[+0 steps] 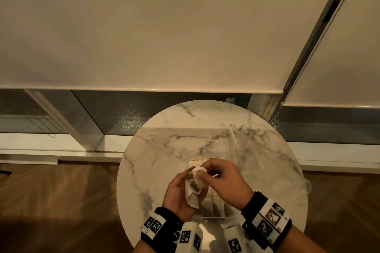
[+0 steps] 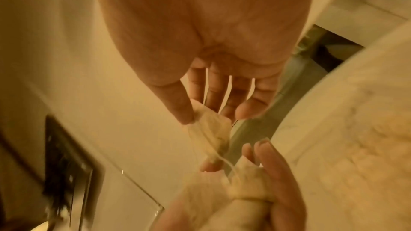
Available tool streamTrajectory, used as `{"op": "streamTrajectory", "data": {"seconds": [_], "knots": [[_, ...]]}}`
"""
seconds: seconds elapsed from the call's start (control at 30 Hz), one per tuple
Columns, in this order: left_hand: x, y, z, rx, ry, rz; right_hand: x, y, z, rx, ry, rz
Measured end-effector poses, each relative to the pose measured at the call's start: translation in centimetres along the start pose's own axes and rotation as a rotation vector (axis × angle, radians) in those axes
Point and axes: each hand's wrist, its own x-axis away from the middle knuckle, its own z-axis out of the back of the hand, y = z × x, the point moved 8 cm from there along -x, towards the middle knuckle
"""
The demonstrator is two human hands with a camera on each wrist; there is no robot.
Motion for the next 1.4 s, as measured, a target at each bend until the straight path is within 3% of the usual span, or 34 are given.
{"op": "streamTrajectory", "data": {"seconds": [0.1,0.23,0.37,0.5,0.7,1.03,1.4], "knots": [[-0.2,-0.6,-0.3,-0.097,-0.015,-0.003,0.0,1.4,1.0,-0.240,0.060,-0.133],[-0.4,-1.1,0.5,-0.191,0.049,0.008,0.2,2.6,1.9,-0.325,0.109,-0.194],[-1.1,-1.2,2.0,-0.254,0.132,0.004,0.5,3.4,2.6,-0.327,0.156,-0.211],[0.0,-1.3,0.2,-0.346,0.034,0.044,0.4,3.2,3.2,-0.279,0.178,-0.190],[0.0,-0.6,1.9,-0.395,0.062,0.034,0.4,3.2,4.2,-0.182,0.212,-0.178],[0.1,0.7,2.3,-0.575,-0.034,-0.045,0.0,4.6,4.8,-0.195,0.270,-0.217],[-0.6,3.5,6.9,-0.505,0.174,-0.087,-0.9,7.4,6.8,-0.120,0.338,-0.259]]}}
